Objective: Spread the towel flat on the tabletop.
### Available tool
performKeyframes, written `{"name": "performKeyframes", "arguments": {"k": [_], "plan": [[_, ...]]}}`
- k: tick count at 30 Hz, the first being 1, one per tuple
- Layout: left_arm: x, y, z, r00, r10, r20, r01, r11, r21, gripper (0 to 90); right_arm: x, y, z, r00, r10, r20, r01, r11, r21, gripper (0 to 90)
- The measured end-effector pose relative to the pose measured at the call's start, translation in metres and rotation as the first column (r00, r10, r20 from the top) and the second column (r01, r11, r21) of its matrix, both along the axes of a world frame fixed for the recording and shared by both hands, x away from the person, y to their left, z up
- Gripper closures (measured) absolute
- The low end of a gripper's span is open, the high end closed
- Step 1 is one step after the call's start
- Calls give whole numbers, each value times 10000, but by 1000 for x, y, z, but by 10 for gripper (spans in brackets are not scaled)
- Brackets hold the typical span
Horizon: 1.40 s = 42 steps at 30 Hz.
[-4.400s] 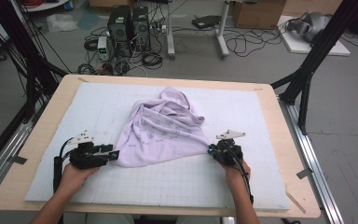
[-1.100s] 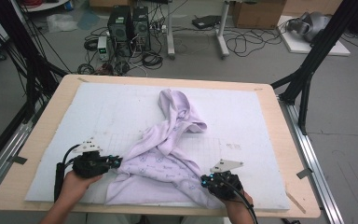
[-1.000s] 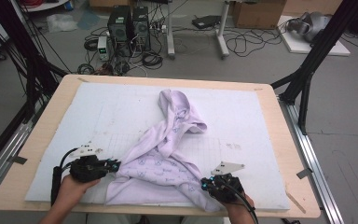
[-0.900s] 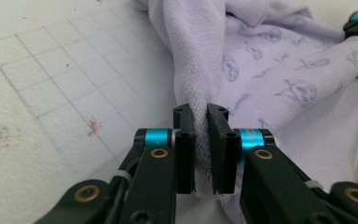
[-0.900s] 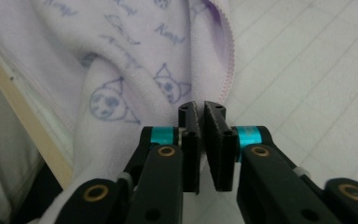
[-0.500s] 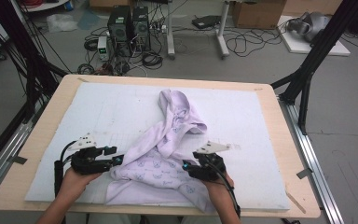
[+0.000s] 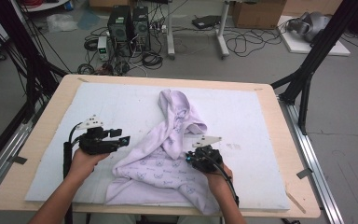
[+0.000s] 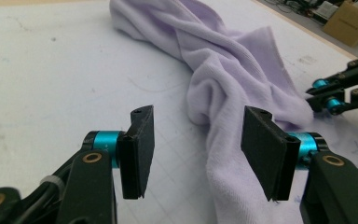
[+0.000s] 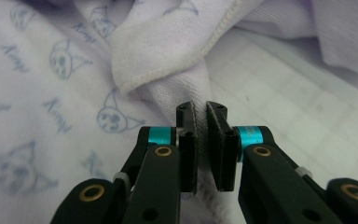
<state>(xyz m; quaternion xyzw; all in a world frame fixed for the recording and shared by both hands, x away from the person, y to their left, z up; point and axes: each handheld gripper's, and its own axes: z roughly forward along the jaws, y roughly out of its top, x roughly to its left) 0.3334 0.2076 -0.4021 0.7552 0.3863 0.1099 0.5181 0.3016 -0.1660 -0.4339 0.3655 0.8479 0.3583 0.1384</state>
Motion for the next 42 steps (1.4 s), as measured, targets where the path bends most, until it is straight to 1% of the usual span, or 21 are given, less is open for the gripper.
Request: {"name": "performKeyframes", "arguments": {"k": [4, 6, 8, 11, 12, 13, 16, 17, 18, 20, 21, 23, 26, 29, 31, 32, 34, 35, 39, 41, 42], "plan": [[11, -5, 1, 9999, -121, -8, 121, 9999, 68, 445, -7, -18, 2, 9996, -146, -241, 147, 9999, 31, 834], [20, -13, 0, 9999, -118, 28, 119, 9999, -83, 446, -13, -34, 2, 9979, -162, -635, 170, 9998, 109, 822], [23, -16, -1, 9999, -168, 9, 168, 9998, -65, 444, -15, -37, 2, 9977, -164, -659, 179, 9996, 222, 805], [31, -27, -3, 9993, -375, -65, 375, 9993, -95, 434, -13, -47, 7, 9992, -325, -220, 343, 9959, 841, 660], [34, -31, -2, 9990, -449, -68, 448, 9989, -103, 434, -13, -47, 7, 9992, -325, -220, 343, 9959, 841, 660], [36, -35, -2, 9988, -493, -4, 493, 9987, -156, 431, -11, -51, 10, 9976, -687, 13, 681, 9908, 1174, 614], [44, -49, 1, 9975, -705, 10, 705, 9972, -240, 426, -10, -56, 11, 9934, -1106, 287, 1063, 9867, 1226, 560], [48, -61, 2, 9964, -851, 43, 852, 9960, -277, 425, -10, -57, 10, 9921, -1214, 316, 1167, 9856, 1227, 544], [48, -61, 2, 9964, -851, 43, 852, 9960, -277, 426, -10, -57, 10, 9921, -1214, 316, 1167, 9856, 1227, 544], [51, -75, 1, 9937, -1116, -29, 1115, 9936, -205, 425, -11, -61, 8, 9907, -1312, 356, 1267, 9859, 1094, 541], [53, -90, -1, 9909, -1340, -80, 1339, 9909, -123, 424, -11, -61, 8, 9901, -1353, 364, 1306, 9853, 1100, 540], [54, -98, -2, 9886, -1501, -112, 1500, 9886, -88, 425, -11, -62, 7, 9904, -1330, 377, 1285, 9861, 1054, 538], [54, -120, -5, 9831, -1827, -147, 1831, 9828, 249, 422, -12, -62, 8, 9894, -1390, 412, 1343, 9857, 1015, 528], [56, -136, -10, 9818, -1895, -128, 1899, 9781, 855, 434, -12, -64, 8, 9888, -1429, 437, 1376, 9846, 1075, 523], [57, -143, -15, 9833, -1795, -296, 1816, 9777, 1056, 483, -12, -64, 8, 9886, -1453, 397, 1402, 9841, 1087, 515], [59, -146, -20, 9828, -1782, -487, 1832, 9740, 1333, 541, -12, -65, 8, 9887, -1446, 403, 1395, 9842, 1086, 513], [59, -146, -22, 9811, -1848, -571, 1912, 9717, 1388, 730, -13, -65, 8, 9883, -1478, 381, 1429, 9836, 1100, 509], [59, -144, -22, 9810, -1865, -535, 1920, 9730, 1283, 776, -12, -65, 7, 9884, -1456, 428, 1402, 9841, 1094, 507], [59, -134, -18, 9831, -1779, -427, 1815, 9776, 1070, 817, -12, -66, 6, 9878, -1519, 335, 1473, 9827, 1126, 505], [59, -122, -15, 9863, -1595, -430, 1624, 9840, 737, 818, -12, -65, 6, 9881, -1498, 349, 1450, 9830, 1124, 504], [59, -107, -12, 9904, -1317, -418, 1332, 9905, 353, 818, -12, -64, 7, 9879, -1503, 379, 1452, 9828, 1138, 504]]}}
